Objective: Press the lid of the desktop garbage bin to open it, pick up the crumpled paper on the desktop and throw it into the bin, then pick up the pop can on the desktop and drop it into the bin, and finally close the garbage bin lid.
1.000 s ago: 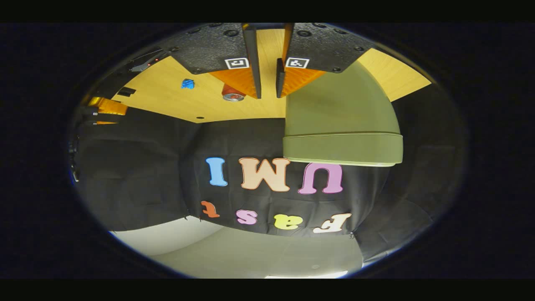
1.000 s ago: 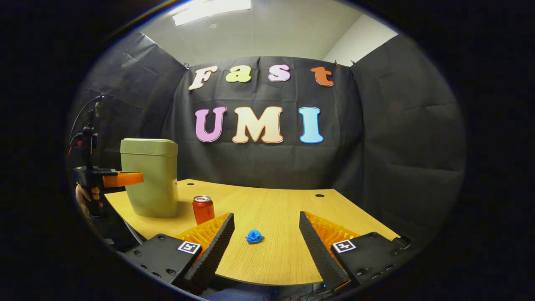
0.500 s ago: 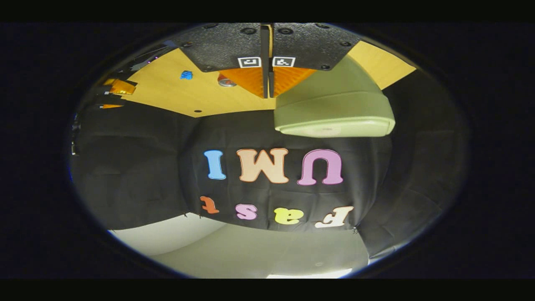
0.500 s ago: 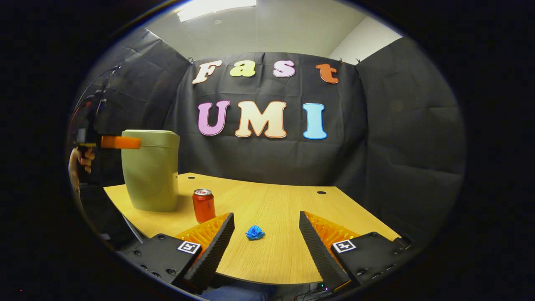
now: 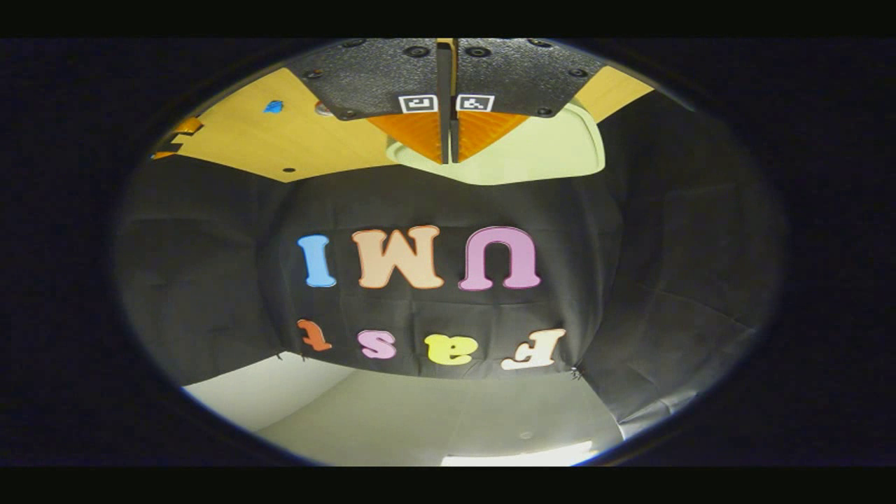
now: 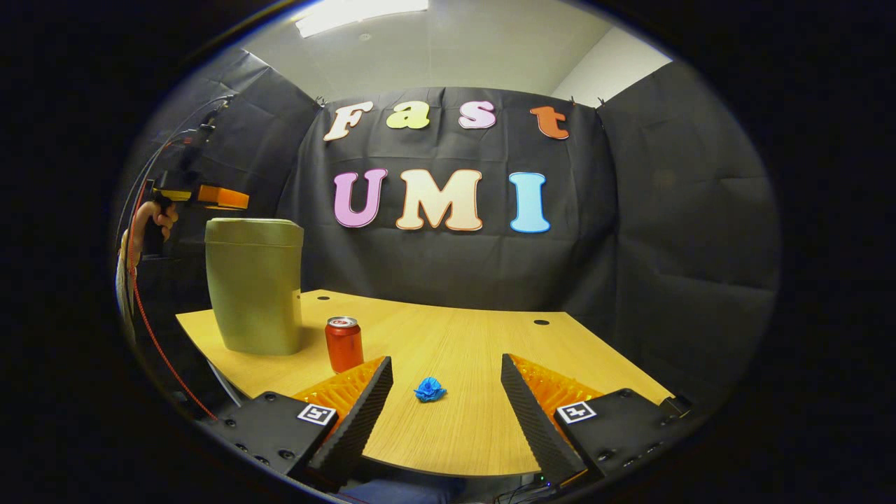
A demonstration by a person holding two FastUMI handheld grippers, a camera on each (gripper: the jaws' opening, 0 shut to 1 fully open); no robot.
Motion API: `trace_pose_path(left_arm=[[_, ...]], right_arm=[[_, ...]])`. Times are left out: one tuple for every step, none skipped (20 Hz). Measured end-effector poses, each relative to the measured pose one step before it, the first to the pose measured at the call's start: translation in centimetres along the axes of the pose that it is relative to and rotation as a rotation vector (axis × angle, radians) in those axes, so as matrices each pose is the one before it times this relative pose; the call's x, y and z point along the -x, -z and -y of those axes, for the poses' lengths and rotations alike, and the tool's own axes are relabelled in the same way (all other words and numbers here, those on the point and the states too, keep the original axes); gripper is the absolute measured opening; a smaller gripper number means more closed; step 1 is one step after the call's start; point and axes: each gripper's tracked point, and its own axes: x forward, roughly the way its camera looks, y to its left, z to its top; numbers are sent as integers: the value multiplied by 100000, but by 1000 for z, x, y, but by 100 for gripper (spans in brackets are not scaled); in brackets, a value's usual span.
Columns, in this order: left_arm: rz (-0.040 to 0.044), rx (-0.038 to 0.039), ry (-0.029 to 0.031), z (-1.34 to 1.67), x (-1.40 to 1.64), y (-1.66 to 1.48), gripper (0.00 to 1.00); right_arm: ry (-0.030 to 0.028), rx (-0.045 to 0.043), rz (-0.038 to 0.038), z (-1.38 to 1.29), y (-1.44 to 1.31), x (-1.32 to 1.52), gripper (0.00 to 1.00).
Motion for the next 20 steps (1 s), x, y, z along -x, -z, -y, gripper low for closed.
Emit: trace_pose_path(left_arm=[[-1477, -580, -1275, -468, -299, 297, 0], [-1816, -298, -831, -139, -288, 579, 0], [-1903, 96, 122, -95, -232, 511, 0], [-1599, 704, 312, 3, -100, 457, 0], [-422, 863, 411, -89, -12, -56, 0], [-112, 1199, 873, -29, -82, -163, 0], [-1806, 1575, 872, 29, 45, 305, 0], [1, 956, 1298, 92, -78, 246, 0], [-151, -45, 1312, 105, 104, -121, 0], [-287, 94, 1085, -42, -42, 265, 0], [198, 1461, 597, -101, -40, -82, 0], [-17, 1188, 760, -25, -53, -43, 0], [-204, 640, 1065, 106, -11, 2, 0], [208, 519, 701, 7, 146, 32, 0], [126, 383, 379, -8, 8, -210, 0], [-9, 1229, -159, -95, -76, -76, 0], [1000, -1105, 368, 60, -30, -359, 0], [957, -487, -196, -30, -19, -197, 0], [-94, -319, -466, -122, -369, -302, 0], [37, -1222, -1807, -487, -20, 267, 0]], right_arm=[[152, -100, -137, 67, 152, 35, 98], [107, -267, -48, 31, -5, -22, 98], [-107, -279, -2, 29, 62, 0, 100], [-174, -259, -246, 10, 33, -84, 99], [-156, -30, -513, -114, 227, -123, 99], [66, 108, -664, 42, 183, -57, 98], [75, 84, -492, 42, 243, 59, 98], [-197, -65, -59, -10, -114, -88, 98], [-375, -199, 229, -172, -35, 62, 98], [-263, -329, 176, -93, -150, -9, 100], [-385, -62, 108, -189, 47, 46, 100], [-146, 363, 22, -136, -60, -26, 100], [170, 678, 274, -41, 10, 86, 100], [207, 690, 327, 49, -154, 21, 98], [26, 337, 238, -67, -34, -11, 98], [-267, -88, 38, -35, -31, -8, 100], [-392, -185, -31, -176, 79, 17, 100], [-220, -21, -138, -22, -27, -52, 100], [82, 198, 37, -75, 8, 8, 100], [226, 221, 191, 53, -123, -11, 100]])
